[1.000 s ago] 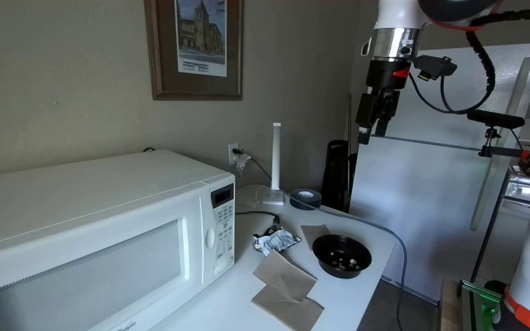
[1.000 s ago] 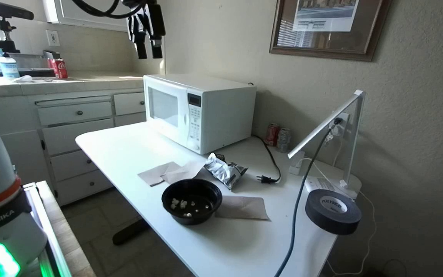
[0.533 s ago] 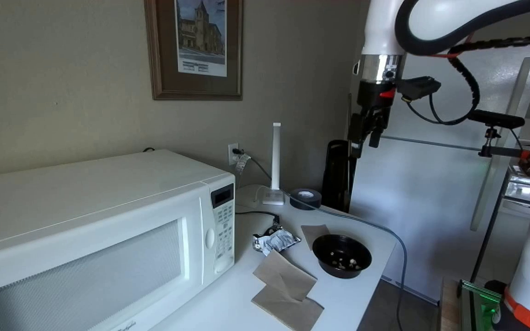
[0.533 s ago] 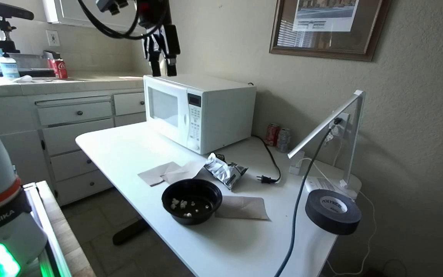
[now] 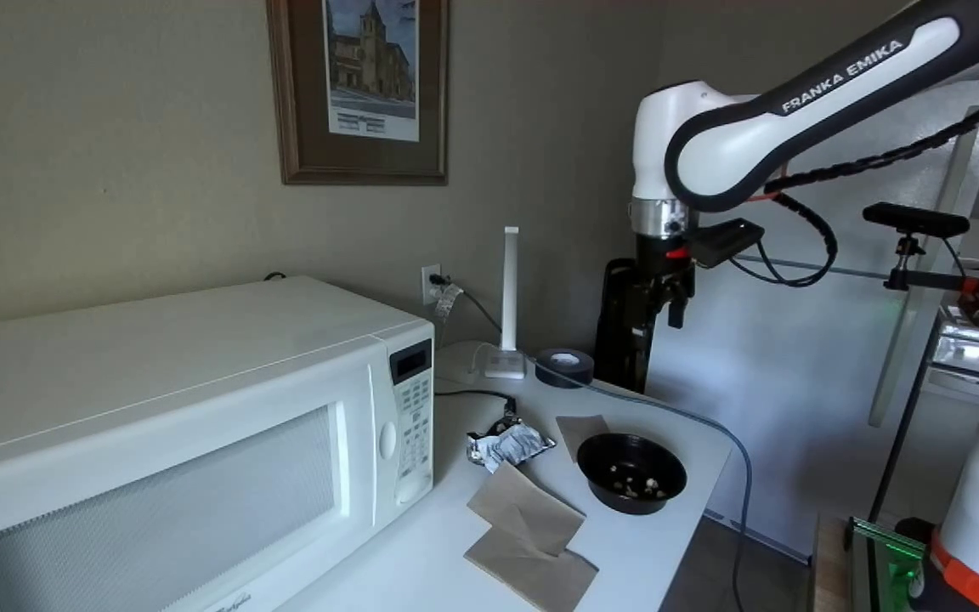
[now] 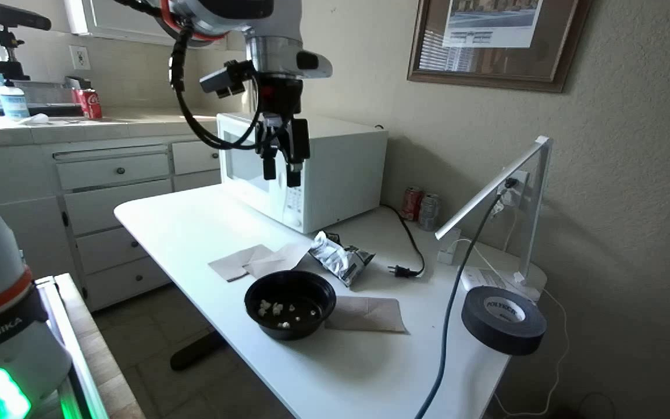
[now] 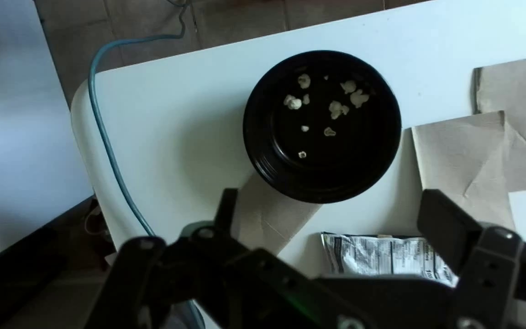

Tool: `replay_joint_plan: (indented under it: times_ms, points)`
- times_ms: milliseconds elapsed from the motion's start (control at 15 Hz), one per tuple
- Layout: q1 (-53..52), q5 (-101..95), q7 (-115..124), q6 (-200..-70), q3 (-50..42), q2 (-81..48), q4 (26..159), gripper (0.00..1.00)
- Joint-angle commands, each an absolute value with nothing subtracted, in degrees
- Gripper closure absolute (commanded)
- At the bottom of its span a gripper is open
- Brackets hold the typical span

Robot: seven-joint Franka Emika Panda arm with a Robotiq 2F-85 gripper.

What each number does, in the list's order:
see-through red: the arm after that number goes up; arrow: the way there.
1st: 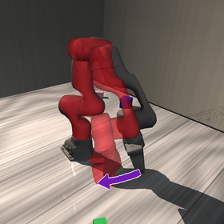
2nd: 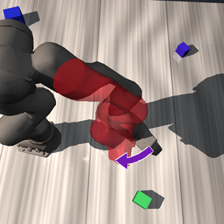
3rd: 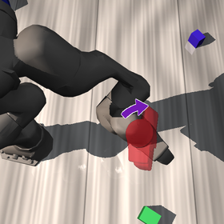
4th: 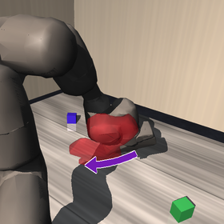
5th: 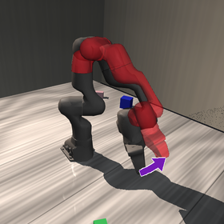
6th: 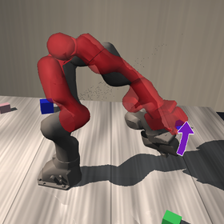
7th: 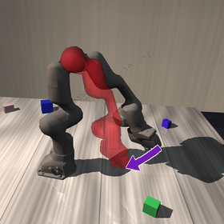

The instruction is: Pour the contents of the black bowl onto the brown paper

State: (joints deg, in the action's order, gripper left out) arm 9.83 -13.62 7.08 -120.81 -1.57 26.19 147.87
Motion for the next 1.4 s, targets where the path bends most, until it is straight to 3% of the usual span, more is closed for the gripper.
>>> replay_joint_plan:
  times_ms: [0, 600, 1333]
  points:
    - [12.3, -14.4, 14.2, -125.4, -2.7, 18.6, 146.6, 0.00]
    - [18.1, -19.1, 39.4, -134.7, -5.2, 5.7, 146.0, 0.00]
    - [16.5, -17.7, 18.9, -142.9, -12.1, 0.8, 147.5, 0.00]
